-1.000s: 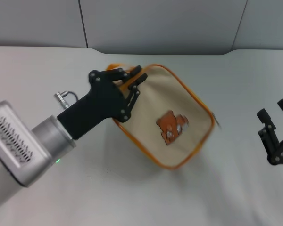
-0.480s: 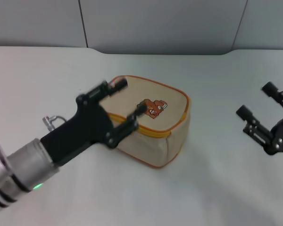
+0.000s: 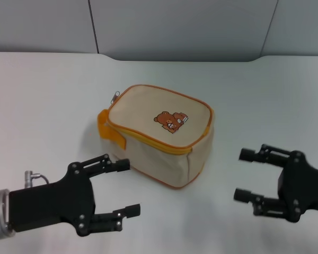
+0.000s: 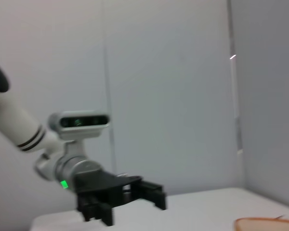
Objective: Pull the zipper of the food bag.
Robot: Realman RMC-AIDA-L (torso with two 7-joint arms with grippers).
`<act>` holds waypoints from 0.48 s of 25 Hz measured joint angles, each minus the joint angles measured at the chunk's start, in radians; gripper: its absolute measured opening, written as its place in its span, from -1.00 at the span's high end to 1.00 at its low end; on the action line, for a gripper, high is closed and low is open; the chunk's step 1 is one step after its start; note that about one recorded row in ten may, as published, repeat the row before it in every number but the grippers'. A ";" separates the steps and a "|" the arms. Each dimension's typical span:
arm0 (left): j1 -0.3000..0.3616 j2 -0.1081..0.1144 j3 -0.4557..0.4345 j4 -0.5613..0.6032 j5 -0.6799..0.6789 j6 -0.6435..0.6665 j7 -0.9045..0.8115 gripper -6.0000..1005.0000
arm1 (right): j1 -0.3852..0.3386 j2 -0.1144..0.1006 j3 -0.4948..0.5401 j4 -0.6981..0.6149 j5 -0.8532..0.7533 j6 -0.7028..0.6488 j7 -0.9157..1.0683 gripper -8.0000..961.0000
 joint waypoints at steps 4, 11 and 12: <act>0.019 -0.002 0.016 0.018 0.003 -0.003 -0.001 -0.63 | 0.016 0.004 -0.036 -0.005 0.000 0.015 0.024 -0.57; 0.037 -0.008 0.026 0.023 -0.001 -0.018 0.001 -0.62 | 0.029 0.012 -0.039 -0.006 0.000 0.012 0.033 -0.56; 0.042 -0.008 0.022 0.024 -0.002 -0.018 0.005 -0.62 | 0.031 0.013 -0.039 -0.007 0.000 0.014 0.034 -0.57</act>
